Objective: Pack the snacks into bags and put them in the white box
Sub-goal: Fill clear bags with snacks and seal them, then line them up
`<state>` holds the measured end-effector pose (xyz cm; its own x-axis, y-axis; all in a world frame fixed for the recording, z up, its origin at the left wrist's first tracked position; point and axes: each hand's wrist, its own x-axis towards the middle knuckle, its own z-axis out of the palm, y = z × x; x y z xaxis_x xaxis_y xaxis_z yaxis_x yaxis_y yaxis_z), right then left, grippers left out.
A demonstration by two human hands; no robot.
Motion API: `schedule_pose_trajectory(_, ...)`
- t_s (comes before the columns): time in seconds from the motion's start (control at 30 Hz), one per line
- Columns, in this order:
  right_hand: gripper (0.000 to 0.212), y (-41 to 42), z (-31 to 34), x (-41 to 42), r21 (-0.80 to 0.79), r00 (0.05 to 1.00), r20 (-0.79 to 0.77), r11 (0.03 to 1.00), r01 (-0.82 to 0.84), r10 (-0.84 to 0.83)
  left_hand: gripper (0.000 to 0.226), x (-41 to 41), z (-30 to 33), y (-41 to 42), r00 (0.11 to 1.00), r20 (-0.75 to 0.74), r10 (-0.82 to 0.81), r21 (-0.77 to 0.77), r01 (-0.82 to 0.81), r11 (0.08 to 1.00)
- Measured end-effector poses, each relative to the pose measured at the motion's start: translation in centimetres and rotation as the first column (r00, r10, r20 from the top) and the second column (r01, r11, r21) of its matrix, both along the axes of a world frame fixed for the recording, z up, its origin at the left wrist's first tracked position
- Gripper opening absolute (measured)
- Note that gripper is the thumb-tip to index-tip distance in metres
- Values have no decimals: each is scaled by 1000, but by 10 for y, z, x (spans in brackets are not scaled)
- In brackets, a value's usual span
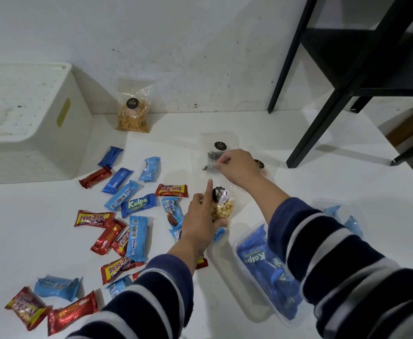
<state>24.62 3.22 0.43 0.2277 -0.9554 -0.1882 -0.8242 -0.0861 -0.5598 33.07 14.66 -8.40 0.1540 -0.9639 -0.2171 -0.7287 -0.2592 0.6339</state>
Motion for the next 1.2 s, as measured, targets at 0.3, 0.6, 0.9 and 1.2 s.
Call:
schedule_pose_trajectory(0.3, 18, 3, 2, 8, 61, 998, -42, 998, -35, 37, 107, -1, 1, 0, 1000, 0, 9, 15, -9, 1000)
schedule_pose_trajectory(0.6, 14, -1, 1, 7, 23, 997, -56, 999, -43, 44, 107, -2, 2, 2, 1000, 4, 21, 17, -21, 1000)
schedule_pose_trajectory(0.9, 24, -1, 4, -39, 33, 993, -106, 998, -52, 55, 109, -3, 2, -2, 999, -31, 22, 25, -21, 999)
schedule_pose_trajectory(1.2, 25, 11, -4, -43, -47, 995, 45, 995, -86, 89, 26, -16, 36, -26, 847, -433, 307, -118, -391, 913)
